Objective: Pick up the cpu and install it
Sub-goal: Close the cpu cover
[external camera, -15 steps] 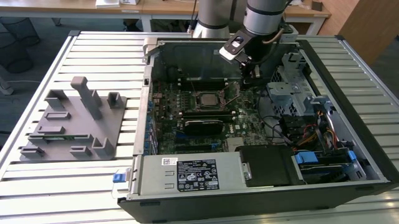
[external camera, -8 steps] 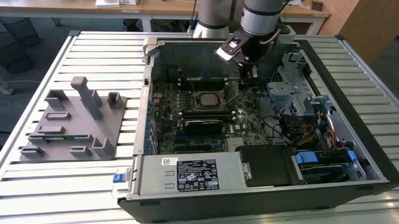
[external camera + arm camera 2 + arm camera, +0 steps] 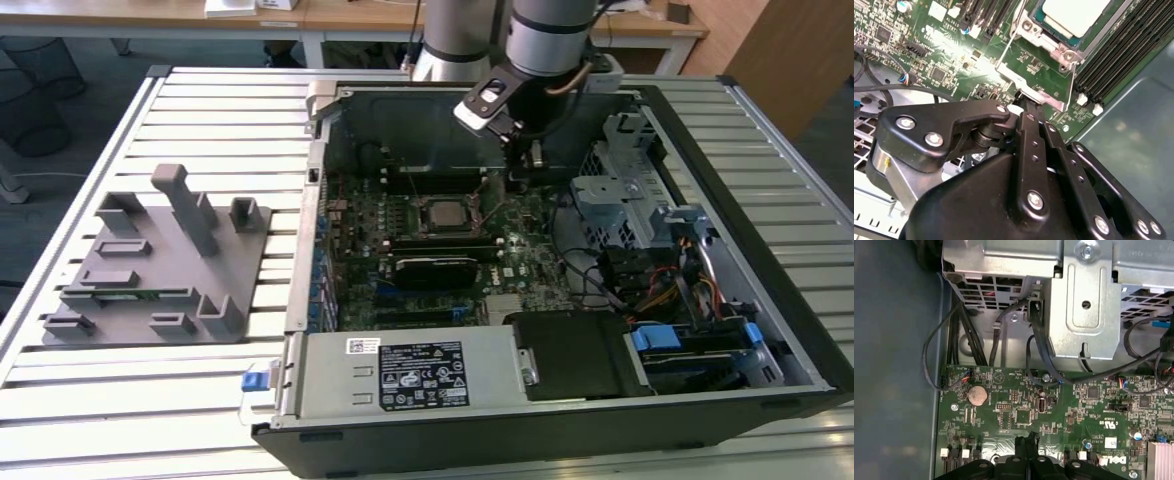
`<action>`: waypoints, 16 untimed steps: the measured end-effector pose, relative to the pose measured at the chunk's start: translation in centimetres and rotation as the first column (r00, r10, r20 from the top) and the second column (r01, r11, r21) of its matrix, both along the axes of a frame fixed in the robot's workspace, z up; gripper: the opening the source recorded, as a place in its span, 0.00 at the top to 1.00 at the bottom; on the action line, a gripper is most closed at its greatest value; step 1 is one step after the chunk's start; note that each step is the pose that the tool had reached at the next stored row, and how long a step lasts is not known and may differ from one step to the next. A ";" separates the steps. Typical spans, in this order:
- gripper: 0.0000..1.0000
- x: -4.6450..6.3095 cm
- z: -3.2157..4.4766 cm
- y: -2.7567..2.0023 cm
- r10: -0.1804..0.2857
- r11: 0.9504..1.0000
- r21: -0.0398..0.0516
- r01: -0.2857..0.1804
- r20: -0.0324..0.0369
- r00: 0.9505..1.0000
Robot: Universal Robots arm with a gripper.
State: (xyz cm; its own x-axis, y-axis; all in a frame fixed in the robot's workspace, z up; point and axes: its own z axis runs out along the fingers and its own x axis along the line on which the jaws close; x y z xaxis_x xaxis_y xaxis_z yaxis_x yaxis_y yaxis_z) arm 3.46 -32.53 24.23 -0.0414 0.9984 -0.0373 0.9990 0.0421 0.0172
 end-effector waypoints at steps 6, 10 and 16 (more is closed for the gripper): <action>0.89 -0.6 -0.02 0.00 0.000 1.000 0.000 0.000 0.000 1.000; 0.89 -0.9 -0.03 0.00 0.000 1.000 0.000 0.000 0.000 1.000; 0.89 -1.4 -0.05 0.00 0.000 1.000 0.000 0.000 0.000 1.000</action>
State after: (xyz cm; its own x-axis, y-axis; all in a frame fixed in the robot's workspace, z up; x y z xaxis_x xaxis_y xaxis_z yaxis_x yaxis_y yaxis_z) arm 2.10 -32.53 24.18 -0.0413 0.9984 -0.0373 0.9990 0.0420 0.0173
